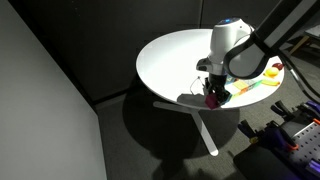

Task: Move the pink block from the line of blocks to the left side of the table

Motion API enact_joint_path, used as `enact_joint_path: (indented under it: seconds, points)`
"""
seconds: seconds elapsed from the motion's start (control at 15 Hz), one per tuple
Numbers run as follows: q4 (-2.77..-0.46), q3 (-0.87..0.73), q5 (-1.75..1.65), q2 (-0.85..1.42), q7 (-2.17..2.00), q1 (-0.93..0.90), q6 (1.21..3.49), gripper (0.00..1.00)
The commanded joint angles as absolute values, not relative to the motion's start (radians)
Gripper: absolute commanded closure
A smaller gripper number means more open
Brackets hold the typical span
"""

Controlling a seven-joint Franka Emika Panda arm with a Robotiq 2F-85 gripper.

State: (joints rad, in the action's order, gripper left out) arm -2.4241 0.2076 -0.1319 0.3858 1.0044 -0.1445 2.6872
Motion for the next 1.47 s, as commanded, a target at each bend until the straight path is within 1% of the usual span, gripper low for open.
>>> enact_joint_path:
  seconds: [0.0, 0.6, 1.0, 1.4]
  points:
    - [-2.408, 0.204, -0.167, 0.375, 0.92, -0.147, 2.677, 0.69]
    - [-2.321, 0.186, -0.185, 0.401, 0.667, -0.181, 2.61, 0.7]
    - [-2.212, 0.185, -0.192, 0.445, 0.484, -0.18, 2.489, 0.7]
    - [-2.092, 0.166, -0.19, 0.514, 0.33, -0.188, 2.47, 0.7]
